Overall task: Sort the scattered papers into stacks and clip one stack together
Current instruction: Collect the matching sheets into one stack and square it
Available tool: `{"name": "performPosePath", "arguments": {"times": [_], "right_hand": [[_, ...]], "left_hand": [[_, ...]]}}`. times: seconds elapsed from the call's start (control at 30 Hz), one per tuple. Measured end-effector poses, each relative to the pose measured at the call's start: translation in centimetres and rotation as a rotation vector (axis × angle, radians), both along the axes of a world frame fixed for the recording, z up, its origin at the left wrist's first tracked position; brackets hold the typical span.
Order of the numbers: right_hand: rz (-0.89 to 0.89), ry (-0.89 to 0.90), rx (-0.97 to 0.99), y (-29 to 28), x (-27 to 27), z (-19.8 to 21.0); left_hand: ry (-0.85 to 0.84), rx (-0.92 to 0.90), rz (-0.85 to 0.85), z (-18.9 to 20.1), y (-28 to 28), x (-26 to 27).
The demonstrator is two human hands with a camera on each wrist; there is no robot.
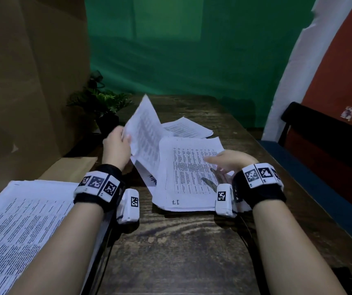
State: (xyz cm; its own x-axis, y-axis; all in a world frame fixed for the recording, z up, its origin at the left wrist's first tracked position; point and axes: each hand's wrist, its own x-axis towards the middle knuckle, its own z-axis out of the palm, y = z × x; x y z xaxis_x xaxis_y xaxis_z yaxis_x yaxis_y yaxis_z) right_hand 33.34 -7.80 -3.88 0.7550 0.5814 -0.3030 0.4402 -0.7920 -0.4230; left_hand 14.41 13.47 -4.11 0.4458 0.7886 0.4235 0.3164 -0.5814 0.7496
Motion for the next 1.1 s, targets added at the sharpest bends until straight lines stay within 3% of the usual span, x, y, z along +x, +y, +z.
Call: {"name": "performPosePath", "arguments": {"times": [0.07, 0.13, 0.27, 0.33, 0.43, 0.53, 0.63, 0.73, 0.83, 0.93, 1.0, 1.1], "right_hand": [[-0.051, 0.167, 0.245, 0.3, -0.4, 0.3], [-0.108, 0.368, 0.552, 0.9, -1.5, 0.6], [-0.132, 0.538, 0.943, 2.4, -3.3, 1.2], [-0.147, 0.632, 1.116, 2.7, -3.4, 1.3], [-0.238, 0.731, 1.245, 1.8, -2.8, 1.3], [-0.302, 0.562, 1.084, 0.3, -0.8, 0.6], [-0.279, 0.35, 0.685, -1.5, 1.7, -0.6], [-0.257, 0.302, 0.364, -2.5, 2.8, -1.9], [-0.131, 0.115, 0.037, -2.4, 3.1, -2.9], [-0.076, 0.06, -0.048, -2.2, 2.9, -3.0], [-0.05, 0.066, -0.041, -2.3, 2.7, -2.8], [-0.033, 0.08, -0.016, -2.6, 2.8, -3.2]], "left_hand": [[-0.199, 0.165, -0.042, 2.2, -0.6, -0.3], [-0.407, 0.14, -0.13, 3.8, -0.8, -0.4], [-0.726, -0.327, -0.389, 4.7, -2.5, 0.1], [-0.697, -0.474, -0.428, 4.1, -3.5, 0.9], [-0.508, -0.555, -0.406, 1.8, -3.4, 2.6], [-0.265, -0.701, -0.352, -1.6, -1.8, 3.6], [-0.196, -0.894, -0.176, -4.2, 0.1, 3.7], [-0.096, -0.92, -0.069, -5.6, 1.1, 3.9], [-0.043, -0.929, -0.077, -5.0, 1.2, 4.5], [-0.026, -0.993, -0.088, -4.4, 2.9, 5.6], [-0.001, -1.029, -0.111, -6.1, 6.2, 7.4], [0.08, -0.98, -0.111, -4.7, 5.0, 7.7]]}}
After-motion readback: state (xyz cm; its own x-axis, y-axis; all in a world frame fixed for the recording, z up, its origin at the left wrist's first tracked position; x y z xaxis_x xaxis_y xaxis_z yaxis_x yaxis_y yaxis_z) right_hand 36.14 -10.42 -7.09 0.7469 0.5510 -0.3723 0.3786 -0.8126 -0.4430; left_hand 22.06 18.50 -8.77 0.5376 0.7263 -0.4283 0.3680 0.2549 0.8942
